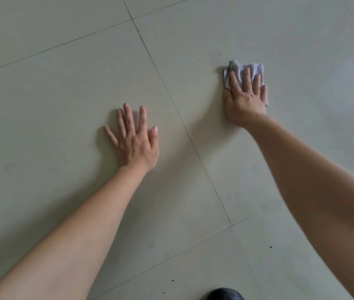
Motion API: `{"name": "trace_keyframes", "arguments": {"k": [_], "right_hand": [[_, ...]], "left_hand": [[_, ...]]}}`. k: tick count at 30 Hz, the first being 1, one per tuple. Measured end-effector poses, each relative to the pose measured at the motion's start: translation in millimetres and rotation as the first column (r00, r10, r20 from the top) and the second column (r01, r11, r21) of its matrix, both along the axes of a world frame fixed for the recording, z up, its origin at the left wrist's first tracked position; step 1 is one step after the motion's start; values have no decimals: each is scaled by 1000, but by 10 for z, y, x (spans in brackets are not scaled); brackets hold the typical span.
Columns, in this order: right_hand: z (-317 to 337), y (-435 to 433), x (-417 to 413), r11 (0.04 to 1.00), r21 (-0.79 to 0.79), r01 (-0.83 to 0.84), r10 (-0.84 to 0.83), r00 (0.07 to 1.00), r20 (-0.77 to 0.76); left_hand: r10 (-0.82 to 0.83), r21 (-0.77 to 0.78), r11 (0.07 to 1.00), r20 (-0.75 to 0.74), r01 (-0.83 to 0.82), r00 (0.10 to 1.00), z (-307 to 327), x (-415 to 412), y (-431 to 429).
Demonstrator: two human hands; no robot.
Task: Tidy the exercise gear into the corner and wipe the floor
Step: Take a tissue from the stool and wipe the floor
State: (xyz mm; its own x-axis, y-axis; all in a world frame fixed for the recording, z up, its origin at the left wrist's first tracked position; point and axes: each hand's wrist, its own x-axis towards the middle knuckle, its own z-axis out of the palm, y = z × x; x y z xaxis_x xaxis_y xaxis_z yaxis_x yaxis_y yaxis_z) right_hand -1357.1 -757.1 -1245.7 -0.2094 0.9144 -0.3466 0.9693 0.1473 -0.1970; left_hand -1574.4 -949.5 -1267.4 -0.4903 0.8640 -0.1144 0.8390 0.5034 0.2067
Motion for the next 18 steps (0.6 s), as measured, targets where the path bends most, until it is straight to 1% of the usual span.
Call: {"name": "trace_keyframes", "arguments": {"k": [1, 2, 5, 7, 9, 10, 11, 12, 13, 15, 16, 18], "right_hand": [[-28, -42, -138, 999, 29, 12, -11, 1000, -17], [-69, -118, -281, 998, 65, -15, 18, 999, -45], [-143, -406, -672, 961, 140, -238, 254, 960, -119], [-140, -536, -879, 888, 174, -427, 452, 880, -145], [-156, -498, -999, 775, 191, -602, 629, 763, -149], [-167, -388, -1012, 724, 200, -660, 688, 713, -140], [-176, -210, -1000, 695, 211, -687, 716, 685, -130], [-173, 11, -957, 706, 221, -672, 704, 700, -122], [-152, 264, -881, 757, 216, -617, 647, 753, -118], [-106, 780, -660, 884, 175, -433, 453, 886, -98], [-81, 970, -562, 929, 153, -338, 354, 931, -92], [-45, 1133, -497, 972, 130, -195, 207, 974, -88]], "left_hand": [[19, -2, 1000, -6, -19, 1000, -17, -10, 21], [30, -4, 1000, -11, -30, 999, -30, -12, 25], [19, -12, 1000, -46, -20, 999, -31, 2, 24], [15, -16, 1000, -64, -16, 998, -18, 2, 23], [15, -23, 1000, -83, -17, 996, -9, 0, 24], [12, -27, 1000, -90, -14, 996, -1, 2, 22], [10, -32, 999, -92, -13, 996, 5, 3, 30], [8, -37, 999, -93, -11, 996, 13, 3, 36], [5, -41, 999, -94, -9, 996, 17, 3, 38], [11, -40, 999, -98, -15, 995, 8, 3, 32], [14, -35, 999, -101, -17, 995, 1, -1, 28], [10, -32, 999, -107, -14, 994, -10, -3, 20]]}}
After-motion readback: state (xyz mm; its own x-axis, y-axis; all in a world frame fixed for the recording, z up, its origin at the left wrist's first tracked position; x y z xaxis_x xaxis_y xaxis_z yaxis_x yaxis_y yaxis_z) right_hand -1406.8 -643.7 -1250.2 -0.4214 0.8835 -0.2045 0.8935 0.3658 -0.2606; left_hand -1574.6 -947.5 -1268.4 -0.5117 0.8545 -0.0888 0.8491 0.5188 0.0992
